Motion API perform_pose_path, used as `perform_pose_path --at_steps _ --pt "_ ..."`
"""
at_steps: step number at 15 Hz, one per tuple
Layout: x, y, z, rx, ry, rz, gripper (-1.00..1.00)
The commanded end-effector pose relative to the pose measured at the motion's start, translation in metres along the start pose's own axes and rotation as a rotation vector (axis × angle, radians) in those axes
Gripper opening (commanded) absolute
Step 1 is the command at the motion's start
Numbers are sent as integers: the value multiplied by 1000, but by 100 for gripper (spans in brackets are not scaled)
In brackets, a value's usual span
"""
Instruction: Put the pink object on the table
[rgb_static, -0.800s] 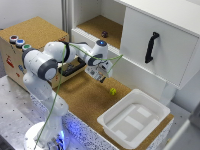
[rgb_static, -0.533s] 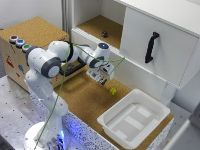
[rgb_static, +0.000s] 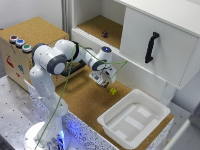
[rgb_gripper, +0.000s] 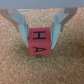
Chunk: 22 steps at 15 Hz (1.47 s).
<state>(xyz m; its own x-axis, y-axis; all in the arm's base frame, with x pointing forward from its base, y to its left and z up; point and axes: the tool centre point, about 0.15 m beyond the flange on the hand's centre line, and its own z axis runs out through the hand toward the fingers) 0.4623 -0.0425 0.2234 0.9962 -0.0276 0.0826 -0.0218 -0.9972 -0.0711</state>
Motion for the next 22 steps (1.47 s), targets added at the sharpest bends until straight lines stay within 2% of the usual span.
perform_pose_path --at_steps 1,20,21,22 --pt "2 -13 -20 -28 -56 5 100" --pt "-2 -15 -27 -24 -54 24 100" --pt "-4 -11 -21 9 -18 13 100" --pt "-9 -12 -32 17 16 -5 100"
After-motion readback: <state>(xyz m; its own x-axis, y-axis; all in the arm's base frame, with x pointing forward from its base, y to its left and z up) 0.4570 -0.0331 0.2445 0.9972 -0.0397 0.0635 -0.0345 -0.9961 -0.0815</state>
